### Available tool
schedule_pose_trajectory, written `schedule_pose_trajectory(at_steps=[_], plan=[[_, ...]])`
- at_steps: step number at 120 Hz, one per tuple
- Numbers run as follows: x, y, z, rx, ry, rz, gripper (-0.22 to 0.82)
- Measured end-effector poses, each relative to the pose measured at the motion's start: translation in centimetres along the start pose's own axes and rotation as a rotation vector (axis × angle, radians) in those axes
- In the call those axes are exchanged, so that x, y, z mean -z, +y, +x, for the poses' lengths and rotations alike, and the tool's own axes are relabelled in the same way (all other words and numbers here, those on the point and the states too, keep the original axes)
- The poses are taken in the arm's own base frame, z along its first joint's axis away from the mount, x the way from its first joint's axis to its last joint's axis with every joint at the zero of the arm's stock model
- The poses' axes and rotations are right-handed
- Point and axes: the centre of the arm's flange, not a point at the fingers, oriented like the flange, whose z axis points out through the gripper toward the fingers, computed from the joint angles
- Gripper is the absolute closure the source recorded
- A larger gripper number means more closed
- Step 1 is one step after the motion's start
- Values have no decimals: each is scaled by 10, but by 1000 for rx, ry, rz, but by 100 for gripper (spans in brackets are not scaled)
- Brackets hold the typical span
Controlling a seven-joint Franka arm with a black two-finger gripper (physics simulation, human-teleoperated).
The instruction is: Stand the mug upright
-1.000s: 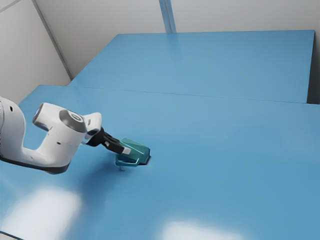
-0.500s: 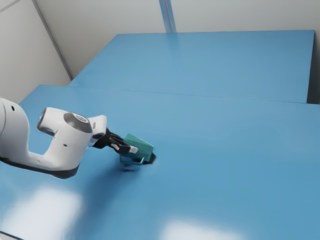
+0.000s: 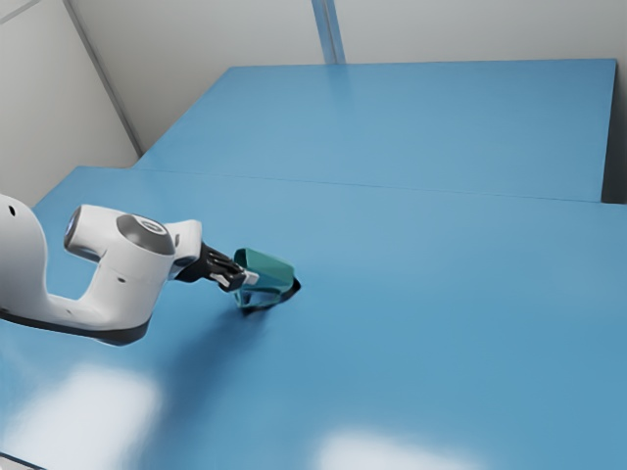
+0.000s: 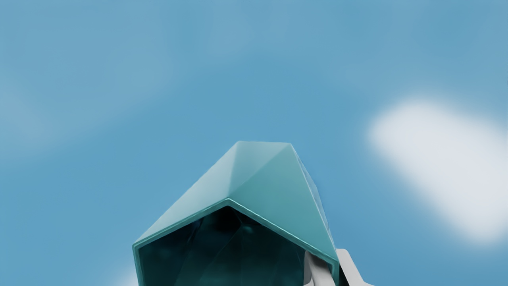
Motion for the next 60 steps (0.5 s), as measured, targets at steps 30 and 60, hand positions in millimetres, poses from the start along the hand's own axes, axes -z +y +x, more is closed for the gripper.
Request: schedule_pose_trajectory(at_steps=[30,60], plan=[[34,-23,52,-179,47,47,78],[48,-27,81,-431,-203,-54,79]])
